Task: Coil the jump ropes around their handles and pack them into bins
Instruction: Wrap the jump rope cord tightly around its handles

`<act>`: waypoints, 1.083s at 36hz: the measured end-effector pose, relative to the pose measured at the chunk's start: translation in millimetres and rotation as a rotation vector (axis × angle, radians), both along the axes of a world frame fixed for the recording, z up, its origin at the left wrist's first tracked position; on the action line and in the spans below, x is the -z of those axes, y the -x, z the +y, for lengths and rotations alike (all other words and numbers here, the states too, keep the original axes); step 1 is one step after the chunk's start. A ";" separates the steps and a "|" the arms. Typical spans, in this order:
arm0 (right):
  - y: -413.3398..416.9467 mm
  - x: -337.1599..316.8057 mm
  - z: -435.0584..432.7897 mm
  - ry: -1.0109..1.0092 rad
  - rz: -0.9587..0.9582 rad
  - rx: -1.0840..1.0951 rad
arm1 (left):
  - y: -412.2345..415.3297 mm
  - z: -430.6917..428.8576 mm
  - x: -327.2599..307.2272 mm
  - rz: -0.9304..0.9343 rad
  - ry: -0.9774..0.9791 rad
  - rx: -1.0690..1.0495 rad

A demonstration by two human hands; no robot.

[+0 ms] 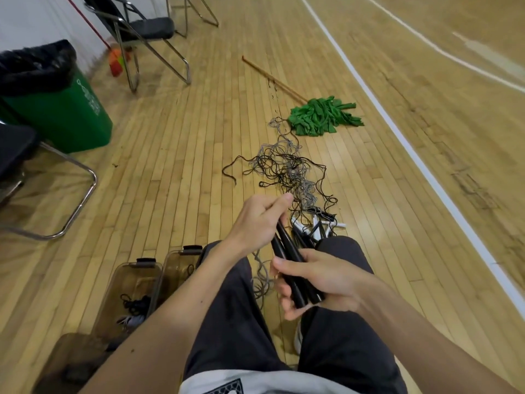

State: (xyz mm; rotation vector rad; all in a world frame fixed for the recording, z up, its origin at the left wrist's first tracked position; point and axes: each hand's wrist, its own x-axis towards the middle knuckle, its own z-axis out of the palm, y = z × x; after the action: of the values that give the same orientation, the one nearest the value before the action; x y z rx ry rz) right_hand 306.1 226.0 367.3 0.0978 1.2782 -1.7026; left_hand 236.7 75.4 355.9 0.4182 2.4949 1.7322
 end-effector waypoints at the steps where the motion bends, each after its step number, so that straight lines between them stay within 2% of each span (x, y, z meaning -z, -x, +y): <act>1: -1.3 2.0 -0.5 -0.011 0.001 -0.011 | -1.0 0.7 0.0 0.017 0.014 0.008; 4: -5.7 3.5 -4.9 -0.049 0.022 0.005 | -1.6 0.2 -0.3 0.058 0.040 0.029; 7: -9.0 1.6 -9.3 -0.038 0.068 0.114 | 1.5 -3.7 -7.8 0.075 0.004 0.019; 10: -11.9 -6.8 -13.1 -0.030 0.139 0.165 | 1.5 -6.3 -19.3 0.033 -0.152 0.025; 17: -2.8 -39.0 -11.9 -0.041 0.307 0.099 | 2.1 -5.4 -26.3 -0.216 -0.562 0.033; 19: 2.8 -49.7 -11.0 -0.029 0.340 0.104 | -0.4 -0.6 -26.4 -0.221 -0.614 0.052; 24: 18.1 -71.3 -9.0 -0.051 0.431 0.150 | -11.3 16.9 -24.3 -0.016 -0.361 -0.146; 26: 22.6 -76.1 -6.3 -0.090 0.462 0.163 | -16.1 25.3 -28.2 -0.067 -0.348 -0.239; 29: 25.3 -76.0 -1.7 -0.185 0.521 0.161 | -20.3 32.5 -31.8 -0.089 -0.366 -0.218; 31: 26.9 -72.6 2.3 -0.261 0.556 0.166 | -21.2 29.7 -35.2 -0.092 -0.246 -0.217; 32: 27.7 -70.9 5.1 -0.300 0.578 0.162 | -19.9 25.7 -35.3 -0.062 -0.086 -0.206; 35: 31.2 -65.9 14.1 -0.437 0.662 0.132 | -17.3 12.3 -38.0 0.184 0.607 -0.080; 37: 33.6 -60.1 18.5 -0.559 0.736 0.100 | -17.6 6.6 -40.4 0.262 0.885 -0.026; 39: 34.9 -54.6 20.3 -0.680 0.813 0.053 | -19.2 4.9 -40.9 0.334 1.064 0.032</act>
State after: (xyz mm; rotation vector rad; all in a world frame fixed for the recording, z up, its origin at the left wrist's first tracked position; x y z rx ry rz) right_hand 271.2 246.4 422.0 -0.1863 2.4428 -1.2993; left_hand 255.9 80.4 396.9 0.6308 3.1143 0.1475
